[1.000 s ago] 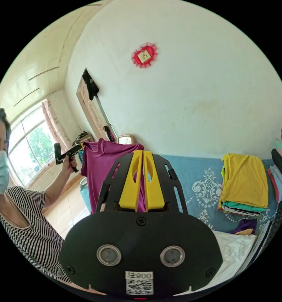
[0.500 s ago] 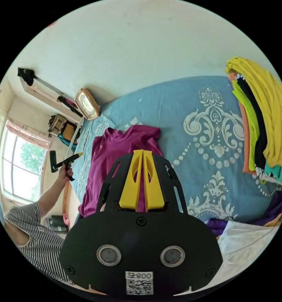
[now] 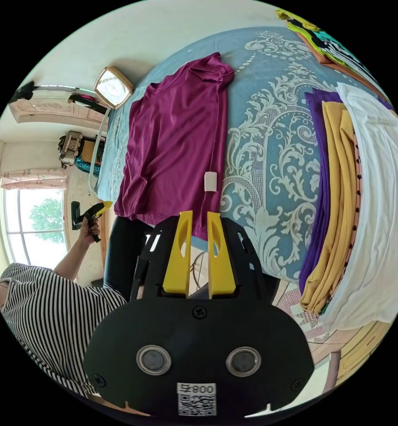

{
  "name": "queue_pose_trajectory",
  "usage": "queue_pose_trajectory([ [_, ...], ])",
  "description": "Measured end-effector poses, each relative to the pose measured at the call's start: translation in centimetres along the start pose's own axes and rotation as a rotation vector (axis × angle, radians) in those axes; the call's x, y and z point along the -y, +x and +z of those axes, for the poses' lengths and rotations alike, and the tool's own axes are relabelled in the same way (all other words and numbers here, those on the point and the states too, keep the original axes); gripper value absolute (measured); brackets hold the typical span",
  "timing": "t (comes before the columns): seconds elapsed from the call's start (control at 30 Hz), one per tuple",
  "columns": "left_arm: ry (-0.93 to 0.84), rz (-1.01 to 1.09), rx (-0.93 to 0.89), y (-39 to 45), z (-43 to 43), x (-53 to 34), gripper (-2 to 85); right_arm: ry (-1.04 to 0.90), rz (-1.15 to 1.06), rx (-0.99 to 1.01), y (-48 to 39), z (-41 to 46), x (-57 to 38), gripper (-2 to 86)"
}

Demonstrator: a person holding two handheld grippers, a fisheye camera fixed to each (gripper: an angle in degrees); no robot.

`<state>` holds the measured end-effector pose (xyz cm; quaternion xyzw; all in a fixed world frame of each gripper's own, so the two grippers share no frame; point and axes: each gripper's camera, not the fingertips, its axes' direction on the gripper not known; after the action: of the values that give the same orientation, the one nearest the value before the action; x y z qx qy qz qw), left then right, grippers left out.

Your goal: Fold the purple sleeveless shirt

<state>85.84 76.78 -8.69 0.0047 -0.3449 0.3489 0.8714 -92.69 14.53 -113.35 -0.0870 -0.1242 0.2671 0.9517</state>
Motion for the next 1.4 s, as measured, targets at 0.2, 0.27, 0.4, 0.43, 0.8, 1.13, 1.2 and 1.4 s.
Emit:
queue_pose_trajectory([
  [0.2,-0.006,-0.005,0.003,-1.4,1.4,-2.3,7.1,-0.044,-0.054,-0.203,-1.3,4.2,-1.0,6.3],
  [0.27,-0.004,-0.012,-0.004,-1.9,1.7,-2.8,7.1,-0.077,-0.052,-0.252,-1.1,6.2,-1.2,6.0],
  [0.4,-0.006,-0.020,-0.015,-2.9,2.4,-3.9,7.1,-0.069,-0.025,-0.297,-0.3,7.3,-2.0,2.9],
  [0.43,-0.007,-0.020,-0.015,-3.0,2.5,-4.0,7.1,-0.074,-0.030,-0.296,0.0,7.4,-2.2,2.2],
  [0.8,0.004,-0.069,-0.046,-6.1,4.3,-6.0,7.2,0.037,0.025,-0.101,2.9,2.0,-6.4,0.5],
  [1.13,-0.045,-0.061,-0.092,-6.7,6.6,-6.4,7.9,0.086,0.086,-0.146,6.5,-4.0,-10.4,0.3],
  [1.2,-0.046,-0.056,-0.093,-6.6,6.9,-6.7,8.1,0.068,0.102,-0.158,7.5,-4.1,-10.8,0.3],
  [1.4,-0.073,-0.031,-0.101,-5.9,7.3,-6.6,8.2,0.047,0.145,-0.172,9.4,-5.3,-11.3,0.2],
])
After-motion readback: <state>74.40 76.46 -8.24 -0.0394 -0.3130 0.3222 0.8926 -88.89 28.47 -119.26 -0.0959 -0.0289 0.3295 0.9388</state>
